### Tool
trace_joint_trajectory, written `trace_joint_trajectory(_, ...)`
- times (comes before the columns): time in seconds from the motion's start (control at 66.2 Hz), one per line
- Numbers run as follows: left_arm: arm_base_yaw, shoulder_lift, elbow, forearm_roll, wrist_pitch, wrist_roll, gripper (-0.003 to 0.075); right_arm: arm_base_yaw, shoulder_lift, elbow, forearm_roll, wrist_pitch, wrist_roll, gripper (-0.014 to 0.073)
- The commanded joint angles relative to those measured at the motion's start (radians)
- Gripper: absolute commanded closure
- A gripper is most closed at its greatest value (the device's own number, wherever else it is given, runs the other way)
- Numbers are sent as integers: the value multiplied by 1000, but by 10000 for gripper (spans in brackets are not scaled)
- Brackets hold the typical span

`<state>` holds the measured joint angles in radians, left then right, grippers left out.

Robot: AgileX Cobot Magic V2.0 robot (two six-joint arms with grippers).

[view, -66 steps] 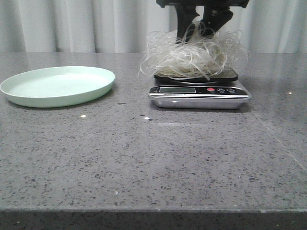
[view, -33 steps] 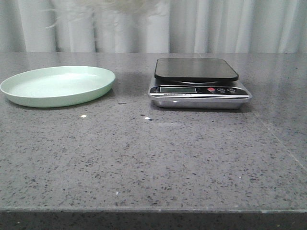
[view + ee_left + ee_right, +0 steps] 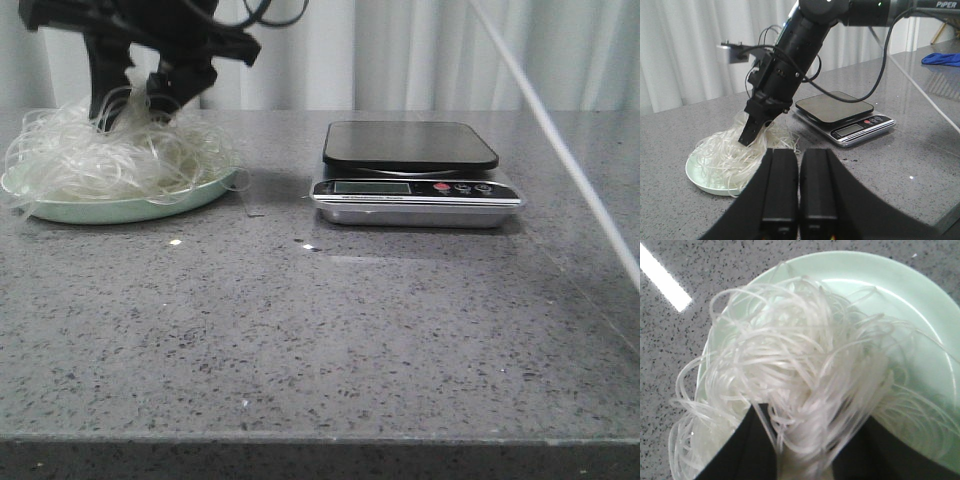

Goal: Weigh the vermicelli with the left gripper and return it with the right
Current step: 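Carry the vermicelli with the right gripper back onto the green plate, then open the right gripper and raise it away from the plate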

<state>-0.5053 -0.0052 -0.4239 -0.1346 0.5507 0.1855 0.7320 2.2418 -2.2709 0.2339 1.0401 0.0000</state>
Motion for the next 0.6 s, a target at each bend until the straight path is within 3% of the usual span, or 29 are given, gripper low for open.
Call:
trace_joint_trajectory(0.0, 5, -7, -23, -14, -76, -1, 592, -3, -65, -34, 15, -47, 0, 97)
trace_joint_trajectory(0.136, 5, -7, -23, -14, -76, -1, 592, -16, -92, -40, 5, -72, 0, -25)
trace_joint_trajectory(0.317, 5, -7, -23, -14, -78, -1, 592, -65, -176, -53, -1, -32, 0, -17)
trace_joint_trajectory(0.589, 5, -7, -23, -14, -78, -1, 592, -243, -338, -52, -9, 178, -19, -17)
